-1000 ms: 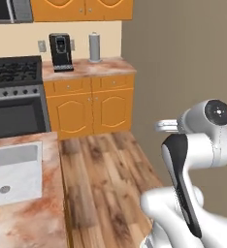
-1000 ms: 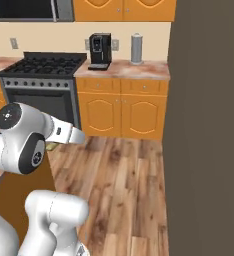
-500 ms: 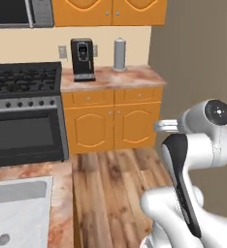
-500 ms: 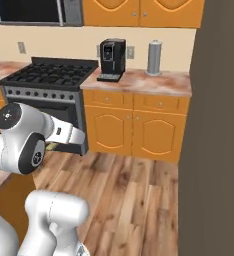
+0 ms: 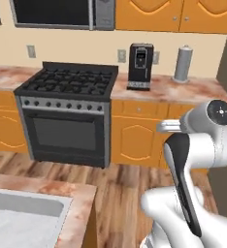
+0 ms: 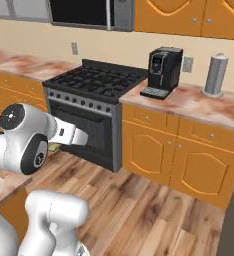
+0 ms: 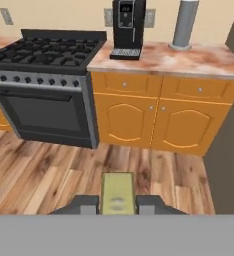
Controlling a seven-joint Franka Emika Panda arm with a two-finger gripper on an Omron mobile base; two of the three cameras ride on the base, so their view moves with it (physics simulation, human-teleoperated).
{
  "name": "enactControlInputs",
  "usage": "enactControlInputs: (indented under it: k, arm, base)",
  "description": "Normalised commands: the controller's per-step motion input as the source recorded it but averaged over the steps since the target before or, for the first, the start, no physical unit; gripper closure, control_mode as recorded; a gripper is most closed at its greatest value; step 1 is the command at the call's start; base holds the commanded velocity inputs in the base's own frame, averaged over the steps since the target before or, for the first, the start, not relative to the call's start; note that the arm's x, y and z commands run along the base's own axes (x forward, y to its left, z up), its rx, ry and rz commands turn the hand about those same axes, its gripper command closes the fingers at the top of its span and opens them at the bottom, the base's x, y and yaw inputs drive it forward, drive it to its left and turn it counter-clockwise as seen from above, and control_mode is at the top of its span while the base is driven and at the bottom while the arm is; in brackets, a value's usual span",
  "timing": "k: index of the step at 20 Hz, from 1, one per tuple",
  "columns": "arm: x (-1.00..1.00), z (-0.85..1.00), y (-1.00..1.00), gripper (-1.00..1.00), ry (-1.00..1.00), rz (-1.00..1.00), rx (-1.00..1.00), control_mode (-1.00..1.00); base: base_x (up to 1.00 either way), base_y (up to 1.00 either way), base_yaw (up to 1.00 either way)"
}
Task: Pick the egg and butter from the fridge and place them by the bowl for mixing.
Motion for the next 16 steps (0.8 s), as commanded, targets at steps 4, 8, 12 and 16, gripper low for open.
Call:
enactControlInputs:
  k: [4,8,12,16]
  arm:
    - [0.00,0.00,0.00,1.00,0.00,0.00,0.00,1.00]
    - [0.00,0.00,0.00,1.00,0.00,0.00,0.00,1.00]
    - [0.00,0.00,0.00,1.00,0.00,0.00,0.00,1.00]
    - [0.00,0.00,0.00,1.00,0.00,0.00,0.00,1.00]
  base:
    - [0.65,-0.04,0.73]
    - [0.51,-0.31,0.59]
    - [0.56,-0.76,0.42]
    - [0.69,-0.61,0.46]
